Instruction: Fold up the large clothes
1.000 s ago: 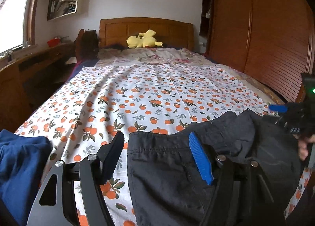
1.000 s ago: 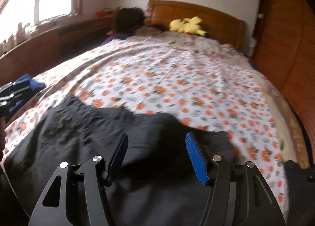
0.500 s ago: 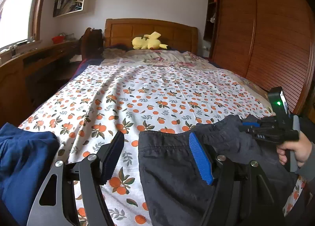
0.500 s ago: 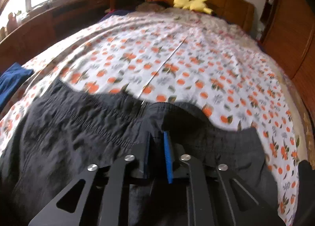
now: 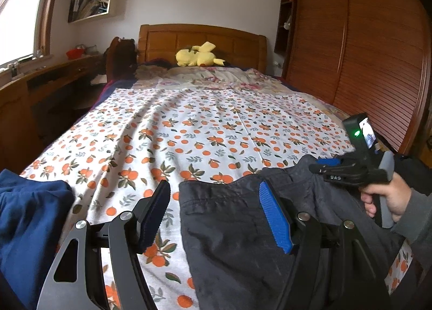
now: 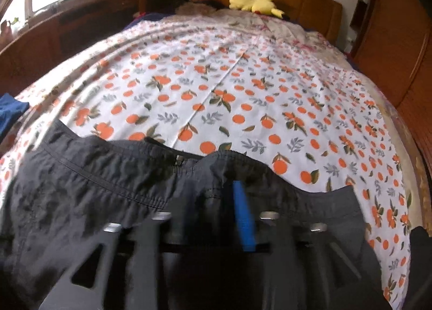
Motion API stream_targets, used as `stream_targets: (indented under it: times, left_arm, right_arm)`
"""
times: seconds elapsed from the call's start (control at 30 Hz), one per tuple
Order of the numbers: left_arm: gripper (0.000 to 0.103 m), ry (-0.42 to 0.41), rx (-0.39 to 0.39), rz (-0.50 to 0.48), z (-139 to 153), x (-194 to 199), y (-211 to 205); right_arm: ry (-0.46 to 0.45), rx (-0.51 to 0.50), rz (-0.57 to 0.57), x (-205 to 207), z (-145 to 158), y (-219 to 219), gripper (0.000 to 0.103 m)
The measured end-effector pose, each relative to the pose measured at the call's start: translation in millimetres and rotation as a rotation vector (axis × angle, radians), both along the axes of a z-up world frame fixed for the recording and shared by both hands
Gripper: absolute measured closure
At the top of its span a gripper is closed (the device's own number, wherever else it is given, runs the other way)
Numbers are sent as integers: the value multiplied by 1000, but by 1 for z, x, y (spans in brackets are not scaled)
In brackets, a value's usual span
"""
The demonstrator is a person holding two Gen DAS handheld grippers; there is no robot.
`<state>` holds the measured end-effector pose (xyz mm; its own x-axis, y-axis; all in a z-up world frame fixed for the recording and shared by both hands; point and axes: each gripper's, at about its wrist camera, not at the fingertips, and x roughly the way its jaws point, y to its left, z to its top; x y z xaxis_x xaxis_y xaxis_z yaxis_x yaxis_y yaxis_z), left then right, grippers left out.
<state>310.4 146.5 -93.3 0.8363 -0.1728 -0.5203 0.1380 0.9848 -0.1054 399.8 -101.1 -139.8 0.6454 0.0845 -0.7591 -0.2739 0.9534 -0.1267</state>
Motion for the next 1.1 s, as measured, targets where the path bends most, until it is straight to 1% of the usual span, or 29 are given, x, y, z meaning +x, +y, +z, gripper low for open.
stream_targets:
  times: [0.1, 0.2, 0.33, 0.43, 0.47, 0.6, 0.73, 0.8, 0.87, 0.9, 0.93, 0.97, 1.0, 1.03, 1.07, 1.1]
  left_arm:
    - [32, 11, -10, -30, -4, 3, -11]
    - [32, 15, -7, -63, -8, 4, -26]
    - [32, 25, 0, -123, -16, 4, -55]
    - [32, 33, -4, -161, -24, 5, -74]
    - [32, 35, -2, -171, -26, 5, -79]
    - [32, 49, 23, -199, -36, 6, -100]
    - [32, 60, 30, -224, -43, 5, -113]
    - [32, 66, 33, -229, -46, 6, -116]
    - [32, 72, 29, -231, -48, 8, -116]
    - [32, 75, 26, -232, -48, 9, -116]
    - [32, 78, 24, -233, -49, 9, -116]
    - [32, 81, 23, -234, -49, 10, -117]
    - [32, 83, 22, -235, -49, 10, -117]
    - [32, 84, 23, -236, -49, 11, -116]
    - [32, 84, 24, -236, -49, 12, -117]
    - [32, 84, 23, -237, -49, 12, -117]
  right_arm:
    - [-31, 13, 19, -13, 19, -10, 63]
    - [-49, 17, 4, -19, 32, -32, 63]
    - [-42, -7, -84, -11, 35, -78, 61]
    - [-12, -26, -169, 1, 26, -116, 59]
    - [1, -25, -198, 5, 22, -128, 57]
    - [45, 2, -283, 14, 7, -166, 52]
    - [101, 50, -337, 24, -9, -190, 48]
    - [146, 90, -347, 30, -18, -196, 48]
    - [168, 110, -344, 33, -24, -197, 49]
    - [186, 132, -337, 35, -27, -198, 52]
    - [196, 149, -327, 36, -28, -198, 70]
    - [206, 176, -307, 36, -30, -197, 95]
    - [204, 181, -291, 37, -29, -195, 95]
    - [184, 157, -290, 36, -27, -193, 99]
    - [132, 111, -309, 34, -21, -191, 99]
    - [92, 90, -338, 31, -17, -193, 99]
